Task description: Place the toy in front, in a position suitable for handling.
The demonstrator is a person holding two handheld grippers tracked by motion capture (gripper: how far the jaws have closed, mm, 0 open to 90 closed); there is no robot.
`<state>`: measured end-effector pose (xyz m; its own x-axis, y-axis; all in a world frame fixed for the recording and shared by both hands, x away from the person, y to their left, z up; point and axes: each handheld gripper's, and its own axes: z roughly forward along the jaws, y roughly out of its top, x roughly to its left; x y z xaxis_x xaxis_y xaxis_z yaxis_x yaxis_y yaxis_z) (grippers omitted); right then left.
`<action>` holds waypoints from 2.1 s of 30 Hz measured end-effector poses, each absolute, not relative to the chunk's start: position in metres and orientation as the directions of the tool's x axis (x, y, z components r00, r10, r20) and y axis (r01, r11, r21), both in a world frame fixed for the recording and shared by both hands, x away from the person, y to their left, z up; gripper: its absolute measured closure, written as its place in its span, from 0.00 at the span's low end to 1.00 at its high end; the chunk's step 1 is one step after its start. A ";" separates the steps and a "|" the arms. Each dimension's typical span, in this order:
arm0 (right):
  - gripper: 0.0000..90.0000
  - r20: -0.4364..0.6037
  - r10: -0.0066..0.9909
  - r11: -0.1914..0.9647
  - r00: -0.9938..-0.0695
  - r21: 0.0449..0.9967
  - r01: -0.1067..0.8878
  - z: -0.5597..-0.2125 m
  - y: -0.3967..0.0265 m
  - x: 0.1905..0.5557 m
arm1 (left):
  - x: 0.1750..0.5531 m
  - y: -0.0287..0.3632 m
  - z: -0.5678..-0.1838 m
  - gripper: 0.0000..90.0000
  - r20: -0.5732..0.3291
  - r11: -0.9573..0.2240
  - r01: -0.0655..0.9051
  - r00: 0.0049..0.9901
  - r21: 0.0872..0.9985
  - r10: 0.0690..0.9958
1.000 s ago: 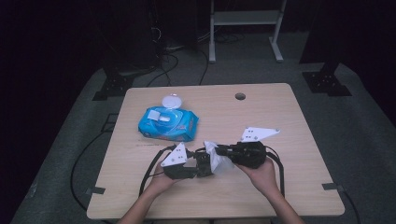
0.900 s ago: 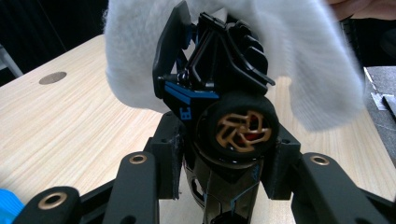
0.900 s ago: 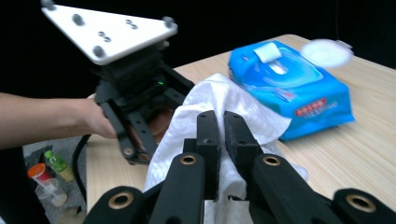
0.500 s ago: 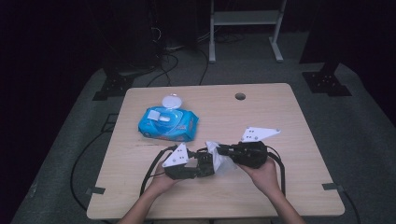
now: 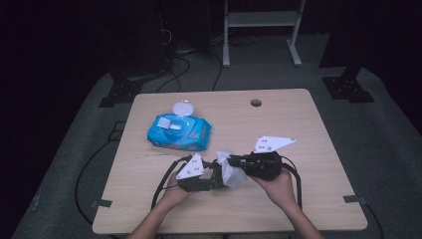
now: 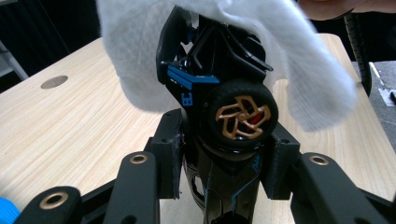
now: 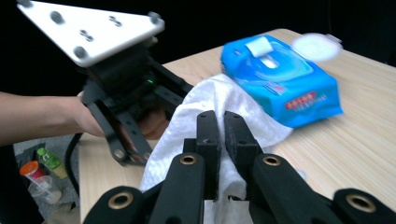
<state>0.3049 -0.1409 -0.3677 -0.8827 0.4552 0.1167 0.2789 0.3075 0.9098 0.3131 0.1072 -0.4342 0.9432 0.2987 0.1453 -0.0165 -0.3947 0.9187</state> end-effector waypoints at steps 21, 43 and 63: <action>0.94 0.083 0.442 0.349 -0.893 0.901 0.257 -0.364 -0.126 0.301 | 0.311 0.104 -0.436 0.63 0.149 -0.390 -0.025 0.945 0.921 0.291; 0.95 0.109 0.470 0.324 -0.876 0.902 0.286 -0.368 -0.141 0.302 | 0.308 0.104 -0.438 0.64 0.156 -0.383 -0.031 0.941 0.923 0.301; 0.94 0.160 0.485 0.275 -0.860 0.906 0.323 -0.378 -0.152 0.306 | 0.311 0.110 -0.439 0.64 0.131 -0.365 -0.006 0.939 0.931 0.319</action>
